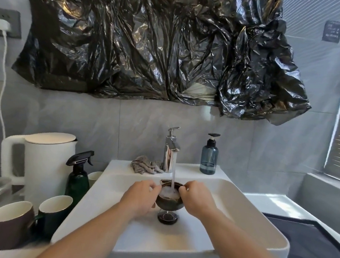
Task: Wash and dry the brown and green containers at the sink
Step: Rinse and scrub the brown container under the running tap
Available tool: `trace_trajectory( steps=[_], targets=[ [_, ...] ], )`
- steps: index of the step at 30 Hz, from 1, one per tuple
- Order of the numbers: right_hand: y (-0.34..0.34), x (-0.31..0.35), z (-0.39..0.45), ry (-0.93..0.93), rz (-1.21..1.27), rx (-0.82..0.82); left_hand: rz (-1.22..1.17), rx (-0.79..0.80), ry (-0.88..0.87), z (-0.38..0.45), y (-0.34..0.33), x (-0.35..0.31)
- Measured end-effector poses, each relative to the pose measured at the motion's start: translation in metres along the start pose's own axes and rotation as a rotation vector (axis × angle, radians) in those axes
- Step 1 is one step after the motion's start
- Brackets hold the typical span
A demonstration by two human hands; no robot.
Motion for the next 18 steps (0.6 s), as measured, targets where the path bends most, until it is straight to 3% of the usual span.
trace_trajectory(
  steps=[18],
  targets=[
    [-0.0014, -0.0036, -0.0011, 0.038, -0.086, 0.002, -0.058, -0.054, -0.027, 0.0003, -0.0052, -0.0004]
  ],
)
Point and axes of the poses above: each hand's wrist, its own z-axis towards the middle knuckle, its own y-axis out of the back of the hand, x = y × z, the point moved 2 cm from there along z, towards the middle knuckle, and after that the axes turned 10 degrees about y, right-handed, at the moved point
